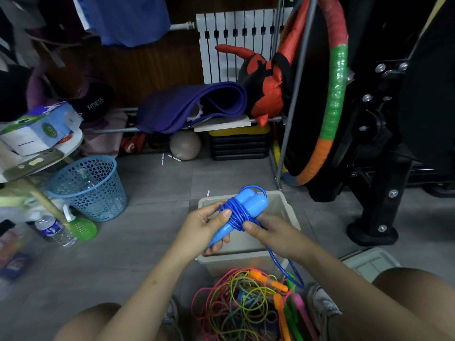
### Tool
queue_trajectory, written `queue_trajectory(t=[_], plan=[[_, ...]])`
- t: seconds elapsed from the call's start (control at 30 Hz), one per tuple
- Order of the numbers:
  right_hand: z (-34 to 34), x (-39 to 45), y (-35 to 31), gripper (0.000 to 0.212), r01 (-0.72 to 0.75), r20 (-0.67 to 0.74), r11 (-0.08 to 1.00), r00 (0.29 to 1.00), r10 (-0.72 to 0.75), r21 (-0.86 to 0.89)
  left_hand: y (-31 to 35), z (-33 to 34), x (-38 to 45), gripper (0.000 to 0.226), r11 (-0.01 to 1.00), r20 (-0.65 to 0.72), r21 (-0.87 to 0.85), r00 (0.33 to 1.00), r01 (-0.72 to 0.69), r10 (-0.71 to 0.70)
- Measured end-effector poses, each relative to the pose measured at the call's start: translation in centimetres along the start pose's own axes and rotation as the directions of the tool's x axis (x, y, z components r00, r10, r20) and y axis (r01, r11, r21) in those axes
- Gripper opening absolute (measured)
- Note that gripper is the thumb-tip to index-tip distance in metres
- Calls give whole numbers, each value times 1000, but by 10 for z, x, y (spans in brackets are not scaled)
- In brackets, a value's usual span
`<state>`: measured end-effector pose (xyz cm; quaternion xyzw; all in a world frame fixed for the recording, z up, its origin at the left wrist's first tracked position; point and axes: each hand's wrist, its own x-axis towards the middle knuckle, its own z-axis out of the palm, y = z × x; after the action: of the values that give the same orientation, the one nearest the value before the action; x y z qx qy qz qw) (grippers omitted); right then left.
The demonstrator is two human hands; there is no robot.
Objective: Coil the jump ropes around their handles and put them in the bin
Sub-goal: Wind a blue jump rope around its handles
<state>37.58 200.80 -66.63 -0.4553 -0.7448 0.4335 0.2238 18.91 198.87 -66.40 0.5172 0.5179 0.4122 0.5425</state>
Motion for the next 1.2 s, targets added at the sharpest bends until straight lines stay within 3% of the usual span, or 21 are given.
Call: queue_trajectory(t=[0.13, 0.3, 0.43, 0.57, 0.63, 0.77, 0.87, 0.93, 1.07, 1.2], plan=[[4, -1, 3, 31, -17, 9, 997, 1000, 18, -72, -1, 1, -2, 24, 997, 23, 79, 1000, -12, 10], [12, -2, 1, 41, -47, -98, 997, 994, 42, -54, -1, 3, 0, 18, 995, -22, 98, 1000, -17, 19], [16, -2, 0, 39, -65, -158, 998, 986, 60, -23, -5, 7, -1, 29, 994, -19, -75, 996, 82, -84], [28, -4, -8, 42, -12, -96, 998, 995, 17, 58, -2, 8, 2, 30, 964, -73, -239, 988, 113, -135], [31, -5, -10, 45, -16, -98, 1000, 995, 18, 23, -4, 9, 5, 26, 983, -138, -155, 984, 93, -115], [21, -2, -10, 19, -65, -30, 989, 998, 62, -133, -10, 14, 10, 22, 993, -213, -64, 971, 97, -109], [13, -5, -15, 23, -94, 4, 981, 995, 96, -169, -10, 12, 13, 16, 997, -269, 7, 960, 76, -71], [9, -9, -18, 23, -55, -32, 944, 998, 47, -325, -11, 13, 14, 16, 995, -266, 69, 963, 67, -46], [3, -13, -25, 20, -3, -46, 890, 999, -20, -456, -19, 16, 14, 29, 954, -193, 296, 981, 49, 9], [-12, -12, -25, 22, -39, -166, 863, 985, -53, -505, -19, 10, 11, 41, 849, 26, 525, 998, -64, 60]])
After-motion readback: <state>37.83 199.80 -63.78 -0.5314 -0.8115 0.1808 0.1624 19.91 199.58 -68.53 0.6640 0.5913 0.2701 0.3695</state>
